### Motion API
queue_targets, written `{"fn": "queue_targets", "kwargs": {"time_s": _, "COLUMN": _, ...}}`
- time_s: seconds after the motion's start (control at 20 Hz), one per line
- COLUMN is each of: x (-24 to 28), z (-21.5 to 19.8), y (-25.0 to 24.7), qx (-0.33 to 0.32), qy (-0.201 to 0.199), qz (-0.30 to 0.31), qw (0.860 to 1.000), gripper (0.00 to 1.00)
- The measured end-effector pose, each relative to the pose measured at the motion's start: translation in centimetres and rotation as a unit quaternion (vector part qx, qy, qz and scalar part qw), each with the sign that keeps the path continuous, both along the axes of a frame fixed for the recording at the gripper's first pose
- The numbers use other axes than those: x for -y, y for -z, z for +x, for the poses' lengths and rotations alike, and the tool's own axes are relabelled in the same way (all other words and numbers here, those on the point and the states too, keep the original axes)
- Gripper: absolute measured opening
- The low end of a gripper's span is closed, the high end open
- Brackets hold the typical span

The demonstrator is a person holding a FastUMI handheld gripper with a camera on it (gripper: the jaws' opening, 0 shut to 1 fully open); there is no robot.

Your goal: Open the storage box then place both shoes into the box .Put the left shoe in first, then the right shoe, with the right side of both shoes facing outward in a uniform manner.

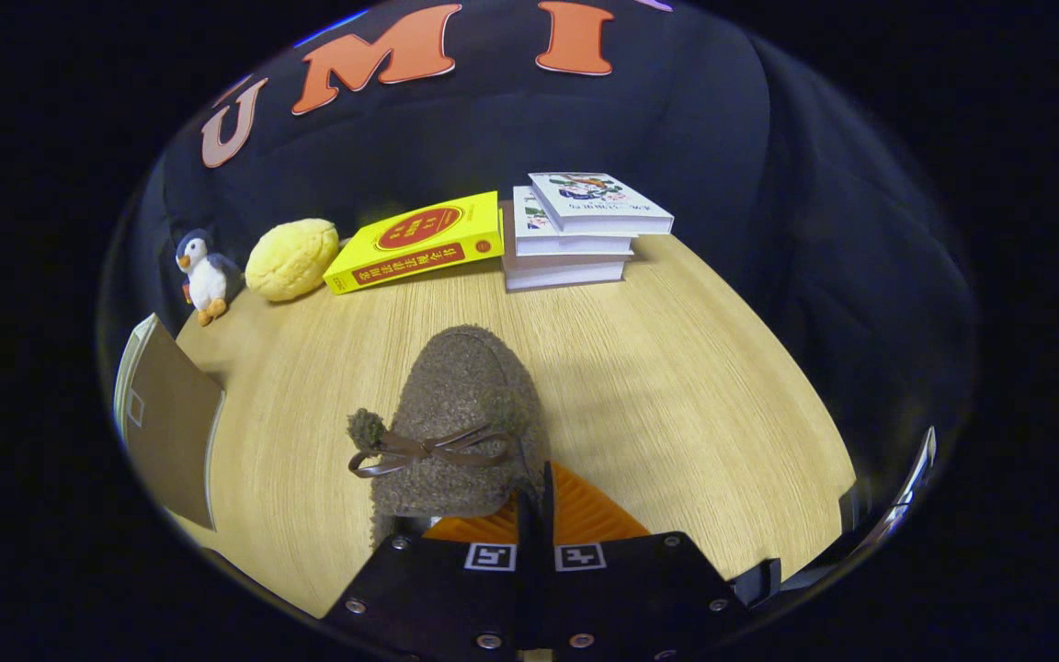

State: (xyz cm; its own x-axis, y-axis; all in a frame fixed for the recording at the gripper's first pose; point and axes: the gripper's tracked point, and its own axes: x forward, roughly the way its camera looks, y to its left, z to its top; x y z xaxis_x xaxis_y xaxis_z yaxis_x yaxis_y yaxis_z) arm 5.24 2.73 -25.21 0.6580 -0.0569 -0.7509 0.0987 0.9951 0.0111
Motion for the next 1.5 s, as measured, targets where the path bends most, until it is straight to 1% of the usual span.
{"fn": "queue_targets", "kwargs": {"time_s": 0.2, "x": -4.9, "z": -1.0, "y": -5.0, "qx": 0.022, "qy": 0.018, "qz": 0.01, "qw": 1.0, "gripper": 0.01}}
{"fn": "queue_targets", "kwargs": {"time_s": 0.4, "x": -13.1, "z": -2.1, "y": -9.4, "qx": 0.035, "qy": 0.026, "qz": 0.034, "qw": 0.998, "gripper": 0.01}}
{"fn": "queue_targets", "kwargs": {"time_s": 0.55, "x": -19.4, "z": -2.5, "y": -12.3, "qx": 0.043, "qy": 0.02, "qz": 0.054, "qw": 0.997, "gripper": 0.01}}
{"fn": "queue_targets", "kwargs": {"time_s": 0.8, "x": -28.7, "z": -3.0, "y": -16.4, "qx": 0.053, "qy": -0.002, "qz": 0.084, "qw": 0.995, "gripper": 0.01}}
{"fn": "queue_targets", "kwargs": {"time_s": 0.95, "x": -33.0, "z": -3.2, "y": -17.1, "qx": 0.051, "qy": -0.015, "qz": 0.087, "qw": 0.995, "gripper": 0.02}}
{"fn": "queue_targets", "kwargs": {"time_s": 1.15, "x": -37.1, "z": -3.5, "y": -16.5, "qx": 0.04, "qy": -0.026, "qz": 0.083, "qw": 0.995, "gripper": 0.02}}
{"fn": "queue_targets", "kwargs": {"time_s": 1.5, "x": -40.2, "z": -3.7, "y": -14.3, "qx": 0.019, "qy": -0.038, "qz": 0.053, "qw": 0.998, "gripper": 0.03}}
